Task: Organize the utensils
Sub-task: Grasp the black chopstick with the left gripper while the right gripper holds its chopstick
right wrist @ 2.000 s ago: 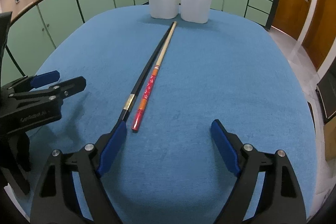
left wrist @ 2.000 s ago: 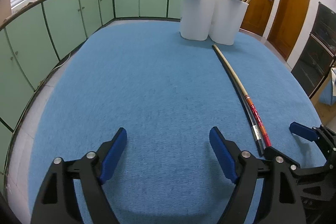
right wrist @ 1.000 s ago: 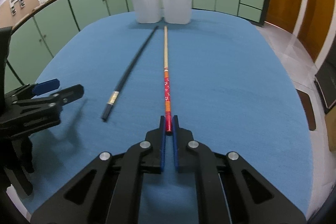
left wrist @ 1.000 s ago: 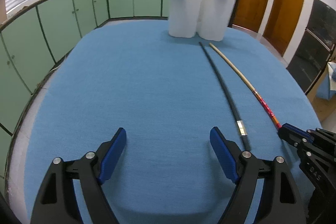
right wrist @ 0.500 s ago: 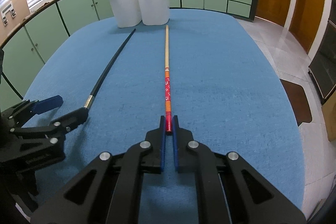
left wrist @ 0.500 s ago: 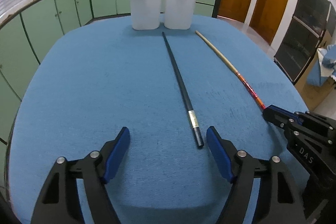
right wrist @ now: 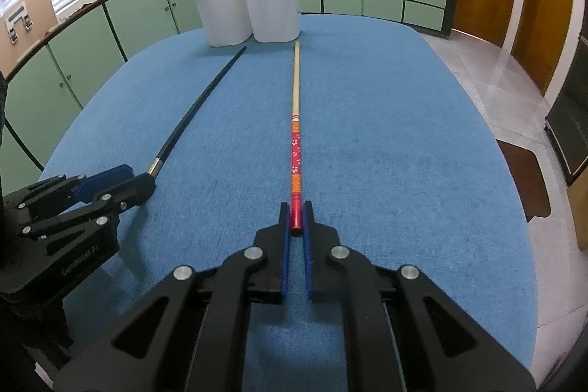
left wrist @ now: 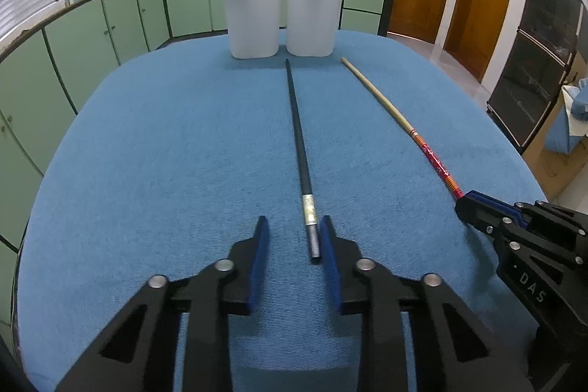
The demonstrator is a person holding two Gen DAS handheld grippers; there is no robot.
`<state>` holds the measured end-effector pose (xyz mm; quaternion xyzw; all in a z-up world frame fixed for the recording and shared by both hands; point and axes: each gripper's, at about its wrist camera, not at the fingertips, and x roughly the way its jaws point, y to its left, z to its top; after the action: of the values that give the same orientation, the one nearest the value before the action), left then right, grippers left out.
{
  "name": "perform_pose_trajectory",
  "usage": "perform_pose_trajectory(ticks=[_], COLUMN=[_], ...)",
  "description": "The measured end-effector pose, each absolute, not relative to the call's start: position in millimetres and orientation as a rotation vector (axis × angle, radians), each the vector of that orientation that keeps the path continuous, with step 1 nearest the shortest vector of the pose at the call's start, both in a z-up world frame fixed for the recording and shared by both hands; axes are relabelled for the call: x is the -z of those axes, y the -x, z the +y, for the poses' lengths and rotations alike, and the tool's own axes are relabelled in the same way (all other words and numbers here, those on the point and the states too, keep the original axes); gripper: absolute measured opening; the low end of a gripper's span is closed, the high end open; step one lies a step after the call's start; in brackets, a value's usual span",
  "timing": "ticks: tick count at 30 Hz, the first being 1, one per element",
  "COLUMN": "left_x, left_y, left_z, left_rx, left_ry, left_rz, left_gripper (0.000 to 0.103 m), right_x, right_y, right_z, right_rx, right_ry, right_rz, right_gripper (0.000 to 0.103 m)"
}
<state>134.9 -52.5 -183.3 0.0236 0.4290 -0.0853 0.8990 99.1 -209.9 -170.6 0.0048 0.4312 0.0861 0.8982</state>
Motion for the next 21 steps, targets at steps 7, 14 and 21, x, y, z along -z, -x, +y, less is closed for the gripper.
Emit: perform_pose_trajectory(ticks=[7,14,21], left_x=[183,175,140], left_y=[-135,-131,-123], left_z=[-52,-48,-39], left_rx=[0.181,0.183,0.176], left_ry=[-0.034,-0.006,-0.015], left_rz=[0.886,0.85,0.756], left_gripper=[0.006,0.006,0.006], right_x=[171,162,133], right_y=[-98,-89,-81], right_z=[-210,-211,-211], right_rx=[-0.179,-0.184,-0.192], right_ry=[-0.009,0.0,0.04], right_rz=[0.885,0.838,0.745], right_gripper=[0.005,0.005,0.005])
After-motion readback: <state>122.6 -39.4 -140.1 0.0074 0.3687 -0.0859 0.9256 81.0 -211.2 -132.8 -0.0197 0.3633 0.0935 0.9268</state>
